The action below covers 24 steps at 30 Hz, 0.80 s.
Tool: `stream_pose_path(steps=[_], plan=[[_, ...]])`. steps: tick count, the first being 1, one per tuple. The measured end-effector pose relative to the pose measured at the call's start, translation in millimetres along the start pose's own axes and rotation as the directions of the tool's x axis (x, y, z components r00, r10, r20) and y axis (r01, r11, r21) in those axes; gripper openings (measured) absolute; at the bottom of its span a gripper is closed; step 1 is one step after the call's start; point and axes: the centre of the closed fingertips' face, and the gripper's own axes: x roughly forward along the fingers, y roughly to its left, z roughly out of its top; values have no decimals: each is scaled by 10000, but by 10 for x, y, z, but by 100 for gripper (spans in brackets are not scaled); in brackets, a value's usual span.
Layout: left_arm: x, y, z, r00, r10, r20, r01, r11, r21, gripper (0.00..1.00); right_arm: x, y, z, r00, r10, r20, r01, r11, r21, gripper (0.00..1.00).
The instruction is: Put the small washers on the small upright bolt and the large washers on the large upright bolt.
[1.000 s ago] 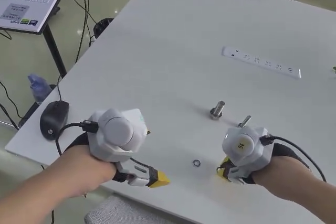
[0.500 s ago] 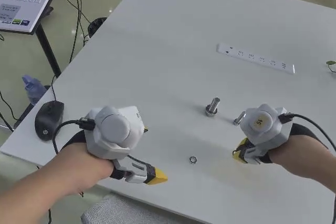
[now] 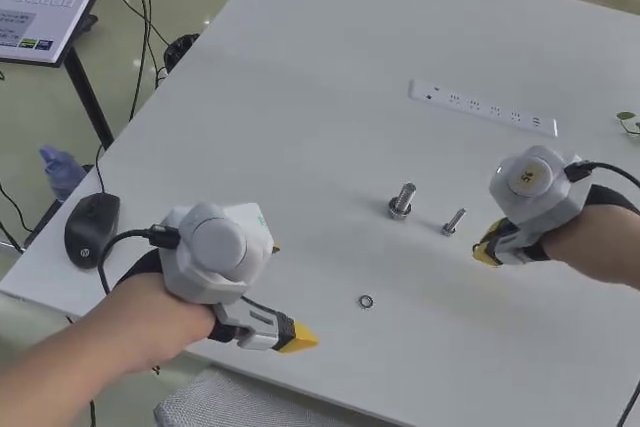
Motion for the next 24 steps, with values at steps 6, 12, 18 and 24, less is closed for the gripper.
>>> stream_pose_path(steps=[6,12,18,24], plan=[[-7,-2,-12,10000,0,-16,0,10000,6,73,-87,-139,129,9999,-167,21,167,9997,-149,13],[-18,15,-20,10000,29,-25,-29,10000,-5,73,-100,-239,235,9995,-300,58,302,9991,-291,13],[-32,51,11,9999,92,78,-92,10000,-38,74,-50,-313,326,9994,-338,111,341,9989,-322,13],[-20,87,22,10000,71,52,-70,10000,-53,74,23,-342,353,9996,-293,21,294,9985,-463,13]])
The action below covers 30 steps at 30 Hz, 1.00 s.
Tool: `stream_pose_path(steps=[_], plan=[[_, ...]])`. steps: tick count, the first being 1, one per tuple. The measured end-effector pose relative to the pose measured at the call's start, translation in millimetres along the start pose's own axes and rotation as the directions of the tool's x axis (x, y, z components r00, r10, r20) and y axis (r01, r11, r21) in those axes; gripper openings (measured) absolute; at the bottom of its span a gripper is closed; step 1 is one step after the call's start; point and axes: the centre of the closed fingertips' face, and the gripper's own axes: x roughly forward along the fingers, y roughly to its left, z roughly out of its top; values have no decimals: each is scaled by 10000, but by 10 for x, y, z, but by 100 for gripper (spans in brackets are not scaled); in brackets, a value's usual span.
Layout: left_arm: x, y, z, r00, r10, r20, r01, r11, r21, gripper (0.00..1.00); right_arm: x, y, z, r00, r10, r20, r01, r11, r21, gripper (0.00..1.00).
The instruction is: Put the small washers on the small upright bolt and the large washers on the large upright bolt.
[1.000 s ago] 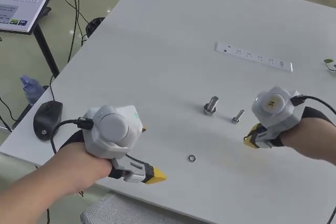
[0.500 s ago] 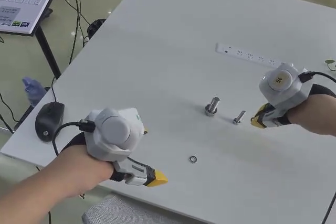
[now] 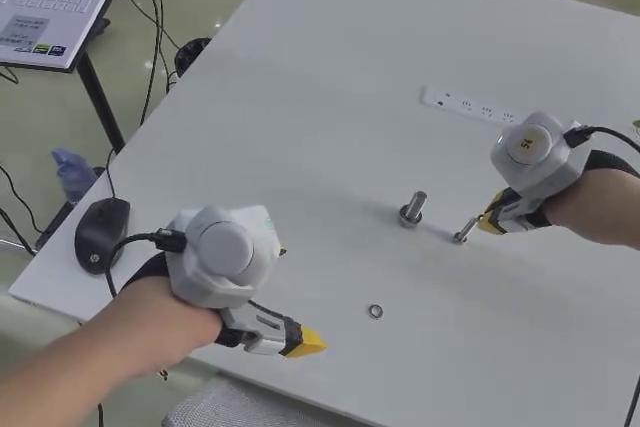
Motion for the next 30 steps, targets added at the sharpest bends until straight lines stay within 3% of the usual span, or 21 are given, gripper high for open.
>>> stream_pose_path(steps=[30], plan=[[21,63,-97,9997,42,-233,-48,9997,-246,73,181,-68,4,9990,247,-370,-254,9995,-189,13]])
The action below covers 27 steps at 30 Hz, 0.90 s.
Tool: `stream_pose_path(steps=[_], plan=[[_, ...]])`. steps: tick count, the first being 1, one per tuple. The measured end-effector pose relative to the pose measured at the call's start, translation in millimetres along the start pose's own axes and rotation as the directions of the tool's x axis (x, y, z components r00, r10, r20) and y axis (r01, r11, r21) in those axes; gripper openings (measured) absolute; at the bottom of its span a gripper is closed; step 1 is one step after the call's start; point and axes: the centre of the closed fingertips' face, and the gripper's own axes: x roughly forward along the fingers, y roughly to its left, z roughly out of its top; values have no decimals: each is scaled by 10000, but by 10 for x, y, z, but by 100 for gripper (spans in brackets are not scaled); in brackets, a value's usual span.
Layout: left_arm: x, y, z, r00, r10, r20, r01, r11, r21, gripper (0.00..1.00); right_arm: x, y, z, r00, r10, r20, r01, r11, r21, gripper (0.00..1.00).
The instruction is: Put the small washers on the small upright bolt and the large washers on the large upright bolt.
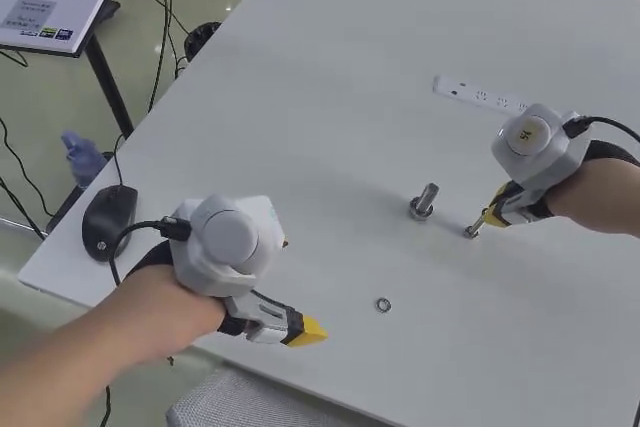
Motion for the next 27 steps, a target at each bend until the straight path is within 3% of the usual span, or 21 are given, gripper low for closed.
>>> stream_pose_path(steps=[23,27], plan=[[-25,13,-58,10000,61,-9,-62,9998,-187,72,217,38,-48,9996,140,-263,-145,9997,-200,13],[-47,-19,16,9991,-13,419,23,9997,-234,73,268,61,-64,9994,204,-291,-209,9996,-199,13]])
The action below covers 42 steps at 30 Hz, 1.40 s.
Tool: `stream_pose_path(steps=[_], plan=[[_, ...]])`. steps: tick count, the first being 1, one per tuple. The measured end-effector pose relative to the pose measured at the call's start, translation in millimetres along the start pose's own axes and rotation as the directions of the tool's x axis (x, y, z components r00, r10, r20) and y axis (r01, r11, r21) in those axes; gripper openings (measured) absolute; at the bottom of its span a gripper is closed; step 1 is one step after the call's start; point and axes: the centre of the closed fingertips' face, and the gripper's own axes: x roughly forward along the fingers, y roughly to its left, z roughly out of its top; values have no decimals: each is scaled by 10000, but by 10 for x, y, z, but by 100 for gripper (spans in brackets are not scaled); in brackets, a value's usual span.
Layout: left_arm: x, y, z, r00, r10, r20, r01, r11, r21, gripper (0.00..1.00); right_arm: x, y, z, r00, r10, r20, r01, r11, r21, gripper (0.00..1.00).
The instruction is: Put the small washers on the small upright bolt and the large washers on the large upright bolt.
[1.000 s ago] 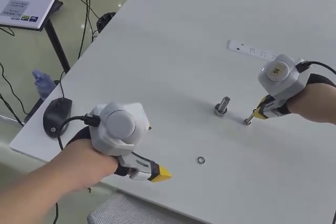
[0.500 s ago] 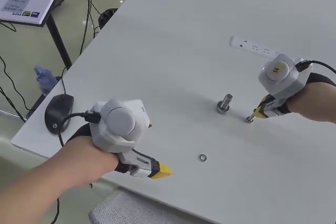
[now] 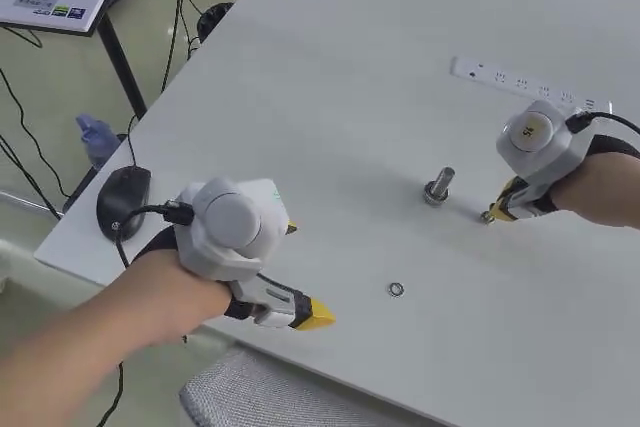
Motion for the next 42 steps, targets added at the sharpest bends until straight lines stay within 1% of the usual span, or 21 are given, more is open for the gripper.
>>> stream_pose_path(steps=[4,9,17,19,22,26,29,34,42], plan=[[2,2,19,10000,53,74,-54,10000,21,75,48,5,-11,10000,58,-14,-58,10000,73,13],[8,-4,2,10000,37,-11,-37,10000,13,78,110,7,-34,9999,135,-101,-134,9999,110,13],[12,-11,40,9999,-42,119,42,10000,48,85,159,15,-55,9996,179,-222,-177,9998,61,13],[10,-15,38,9999,-60,87,60,10000,78,85,170,11,-53,9996,186,-216,-185,9998,87,13],[11,-23,-5,9999,-97,-125,99,9999,139,83,192,22,-53,9994,217,-258,-217,9998,26,13],[2,-28,-23,9998,-115,-140,116,9999,53,81,203,20,-51,9991,279,-320,-278,9996,38,13],[1,-35,-55,9996,-131,-259,132,9999,67,81,204,15,-45,9990,307,-324,-305,9995,59,13],[-2,-35,-62,9995,-149,-273,150,9999,35,79,203,23,-33,9987,376,-344,-373,9993,91,14],[-10,-31,-53,9994,-206,-284,208,9998,64,78,195,25,-21,9984,358,-435,-360,9993,-49,14]])
